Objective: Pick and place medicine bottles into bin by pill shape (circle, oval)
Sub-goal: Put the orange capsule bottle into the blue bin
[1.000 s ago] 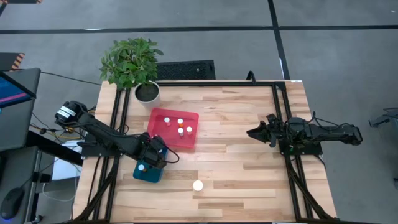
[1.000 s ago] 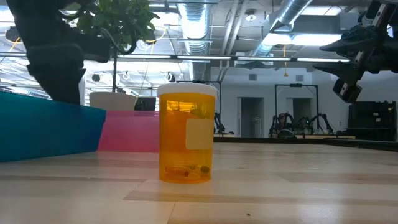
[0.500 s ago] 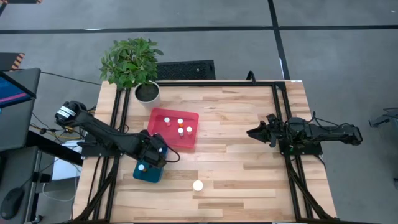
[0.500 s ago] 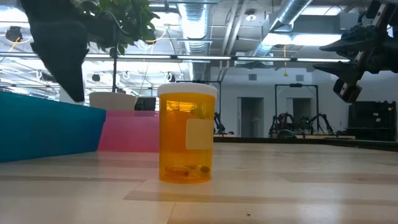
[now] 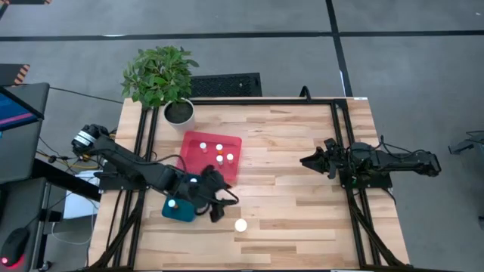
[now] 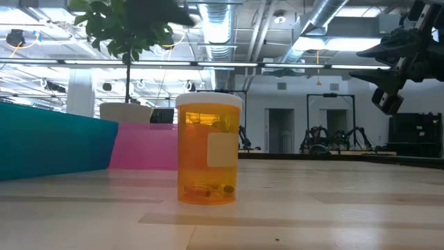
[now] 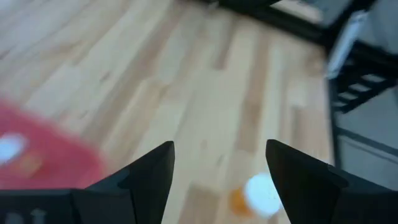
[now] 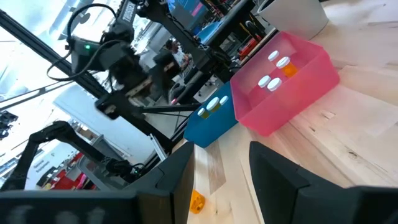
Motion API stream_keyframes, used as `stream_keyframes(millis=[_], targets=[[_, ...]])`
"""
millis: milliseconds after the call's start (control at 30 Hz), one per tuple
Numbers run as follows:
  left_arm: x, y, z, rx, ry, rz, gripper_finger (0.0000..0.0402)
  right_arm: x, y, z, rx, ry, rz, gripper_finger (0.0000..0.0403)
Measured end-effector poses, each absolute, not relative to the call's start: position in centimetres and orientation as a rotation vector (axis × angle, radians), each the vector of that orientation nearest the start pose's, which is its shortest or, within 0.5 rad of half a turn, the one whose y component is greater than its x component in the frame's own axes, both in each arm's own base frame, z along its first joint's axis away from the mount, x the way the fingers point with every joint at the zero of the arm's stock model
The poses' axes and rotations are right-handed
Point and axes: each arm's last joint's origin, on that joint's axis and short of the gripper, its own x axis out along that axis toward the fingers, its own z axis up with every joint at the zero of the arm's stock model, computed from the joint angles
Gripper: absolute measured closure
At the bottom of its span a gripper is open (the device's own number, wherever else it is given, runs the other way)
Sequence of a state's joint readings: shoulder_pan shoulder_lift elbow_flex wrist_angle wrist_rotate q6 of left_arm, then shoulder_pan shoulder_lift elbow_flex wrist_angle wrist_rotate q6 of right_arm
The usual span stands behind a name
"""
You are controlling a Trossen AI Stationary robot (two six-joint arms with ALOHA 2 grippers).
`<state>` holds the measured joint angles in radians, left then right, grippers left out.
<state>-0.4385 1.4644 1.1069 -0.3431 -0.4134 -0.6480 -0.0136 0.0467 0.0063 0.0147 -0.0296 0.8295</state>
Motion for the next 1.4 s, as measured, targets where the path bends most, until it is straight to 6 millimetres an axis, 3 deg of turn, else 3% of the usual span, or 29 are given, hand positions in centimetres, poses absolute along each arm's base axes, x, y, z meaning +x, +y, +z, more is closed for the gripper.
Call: stream_keyframes(millis=[133, 267, 500, 633, 833, 1133, 1400], targets=[[31.4, -13.6, 26.2, -0.296, 0.566, 0.031, 0.0155, 10.0, -0.1, 16.3, 0.831, 0.031, 0.005, 0.0239], [33.5, -14.8, 24.1, -0.218, 0.623, -0.063, 0.0155, 10.0, 0.0, 16.3, 0.831, 0.031, 0.006, 0.0238], [36.7, -17.0, 22.2, -0.101, 0.728, -0.220, 0.0139, 10.0, 0.0, 16.3, 0.833, 0.034, 0.011, 0.0238], [37.3, -17.5, 20.8, -0.057, 0.844, -0.209, 0.0112, 10.0, 0.0, 16.3, 0.834, 0.040, 0.024, 0.0238], [36.4, -17.9, 20.0, -0.005, 0.931, -0.165, 0.0089, 10.0, 0.0, 16.3, 0.833, 0.041, 0.027, 0.0239], [36.4, -18.4, 19.1, 0.018, 0.952, -0.173, 0.0090, 10.0, 0.0, 16.3, 0.830, 0.041, 0.029, 0.0238], [36.3, -18.3, 19.0, 0.074, 0.961, -0.181, 0.0114, 10.0, 0.0, 16.3, 0.830, 0.040, 0.029, 0.0238]])
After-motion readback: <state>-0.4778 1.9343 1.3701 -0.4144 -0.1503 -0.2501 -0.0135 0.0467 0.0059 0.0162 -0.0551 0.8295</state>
